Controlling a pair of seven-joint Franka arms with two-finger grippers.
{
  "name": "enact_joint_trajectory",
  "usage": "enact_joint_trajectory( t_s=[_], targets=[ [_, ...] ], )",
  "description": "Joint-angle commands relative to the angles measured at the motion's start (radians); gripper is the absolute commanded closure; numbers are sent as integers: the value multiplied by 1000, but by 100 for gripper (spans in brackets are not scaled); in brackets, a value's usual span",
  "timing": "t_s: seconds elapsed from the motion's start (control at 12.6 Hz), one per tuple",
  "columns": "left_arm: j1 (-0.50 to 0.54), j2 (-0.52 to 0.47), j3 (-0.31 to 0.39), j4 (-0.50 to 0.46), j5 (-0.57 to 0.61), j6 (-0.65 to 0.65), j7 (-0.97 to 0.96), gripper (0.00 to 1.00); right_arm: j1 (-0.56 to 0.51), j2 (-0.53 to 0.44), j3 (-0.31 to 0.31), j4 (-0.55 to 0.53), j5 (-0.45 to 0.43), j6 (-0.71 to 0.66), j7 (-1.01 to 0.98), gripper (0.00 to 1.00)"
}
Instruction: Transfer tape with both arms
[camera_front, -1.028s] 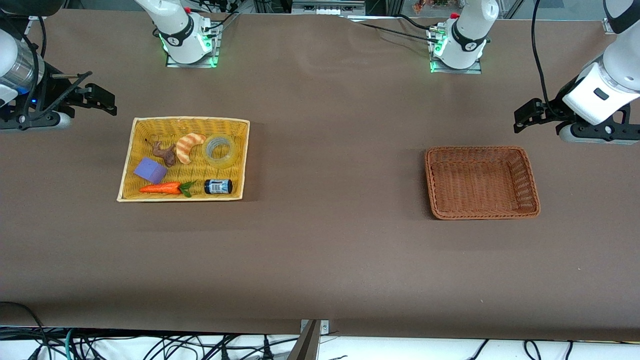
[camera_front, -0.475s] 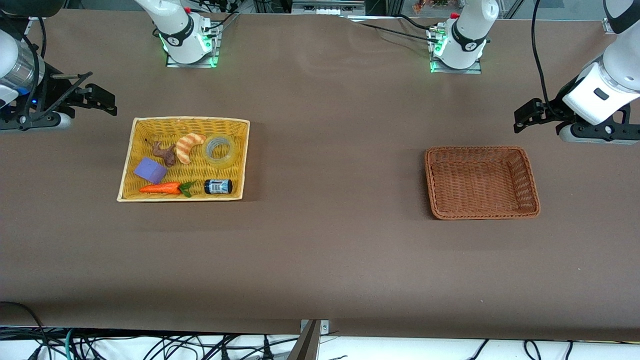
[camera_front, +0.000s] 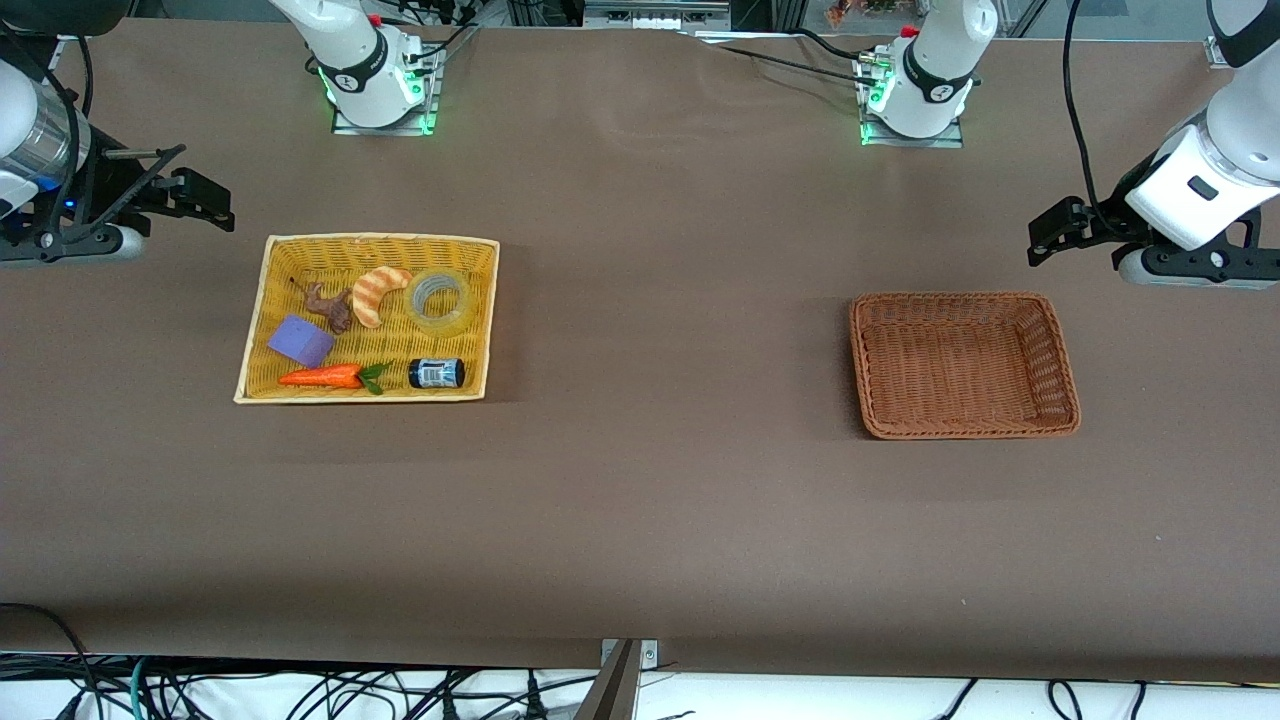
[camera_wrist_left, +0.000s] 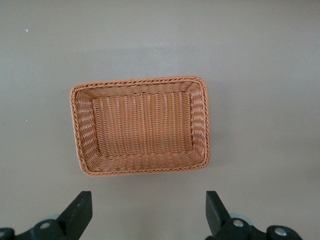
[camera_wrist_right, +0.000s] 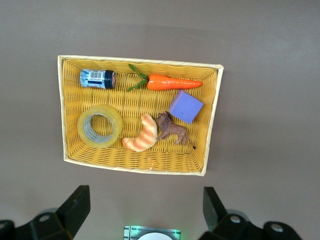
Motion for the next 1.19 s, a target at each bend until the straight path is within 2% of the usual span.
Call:
enact_joint_trajectory(
  t_s=[0.0,0.16,0.32,0.55,1.11],
  targets=[
    [14,-8,-5,-5,-25,-5,32,0,0,34,12,-4,-11,18,-8,0],
    [14,-8,-5,-5,-25,-7,34,0,2,56,42,-104,-8,150,0,0],
    [14,-9,-5,-5,-25,-5,34,0,3,82,85,-253,-4,358,37,0],
    [17,-8,-5,-5,-25,-7,34,0,5,110,179,-445,-5,635,167,0],
    [17,-8,-5,-5,-25,-7,34,0,3,171,191,-695,-8,906,178,0]
  ],
)
